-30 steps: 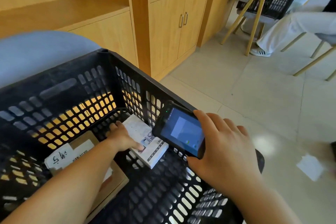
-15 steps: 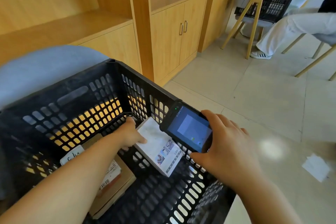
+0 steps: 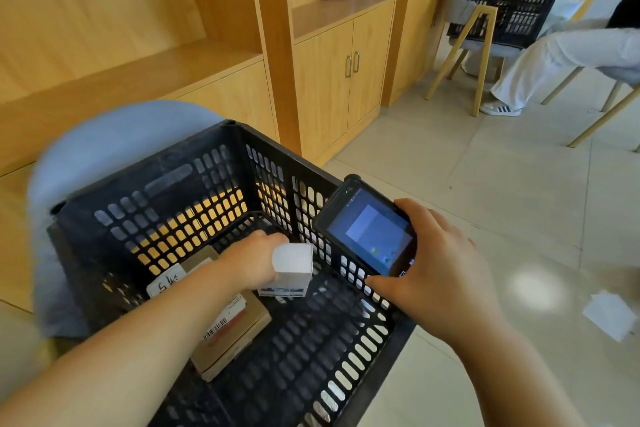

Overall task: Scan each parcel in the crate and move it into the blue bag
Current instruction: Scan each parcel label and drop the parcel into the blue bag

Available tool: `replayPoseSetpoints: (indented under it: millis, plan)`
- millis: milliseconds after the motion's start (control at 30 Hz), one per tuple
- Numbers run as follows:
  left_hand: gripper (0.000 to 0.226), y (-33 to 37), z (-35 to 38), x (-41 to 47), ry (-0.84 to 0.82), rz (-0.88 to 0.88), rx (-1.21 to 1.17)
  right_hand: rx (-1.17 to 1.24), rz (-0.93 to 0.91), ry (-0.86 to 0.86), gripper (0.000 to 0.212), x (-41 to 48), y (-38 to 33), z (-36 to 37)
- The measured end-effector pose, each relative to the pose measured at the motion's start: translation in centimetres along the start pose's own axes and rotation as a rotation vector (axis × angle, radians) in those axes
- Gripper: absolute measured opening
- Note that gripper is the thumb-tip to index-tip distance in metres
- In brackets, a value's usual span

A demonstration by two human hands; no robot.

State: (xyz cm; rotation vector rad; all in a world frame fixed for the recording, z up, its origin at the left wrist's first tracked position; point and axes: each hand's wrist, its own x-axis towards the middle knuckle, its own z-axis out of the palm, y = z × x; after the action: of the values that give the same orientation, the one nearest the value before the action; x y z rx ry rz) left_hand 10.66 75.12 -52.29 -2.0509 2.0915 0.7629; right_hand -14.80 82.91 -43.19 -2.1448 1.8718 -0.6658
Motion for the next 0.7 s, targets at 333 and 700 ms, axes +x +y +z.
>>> replayPoseSetpoints:
  millis: [333, 700]
  plan:
    - [0.017, -1.0, 0.5, -1.3, 0.027, -0.469, -0.755, 0.022, 0.011, -0.021, 0.086, -0.8, -0.2, -0.7]
    - [0.029, -0.3, 0.4, -3.5, -0.196, -0.499, -0.825, -0.007, 0.004, -0.043, 0.087, -2.1, -0.3, -1.3]
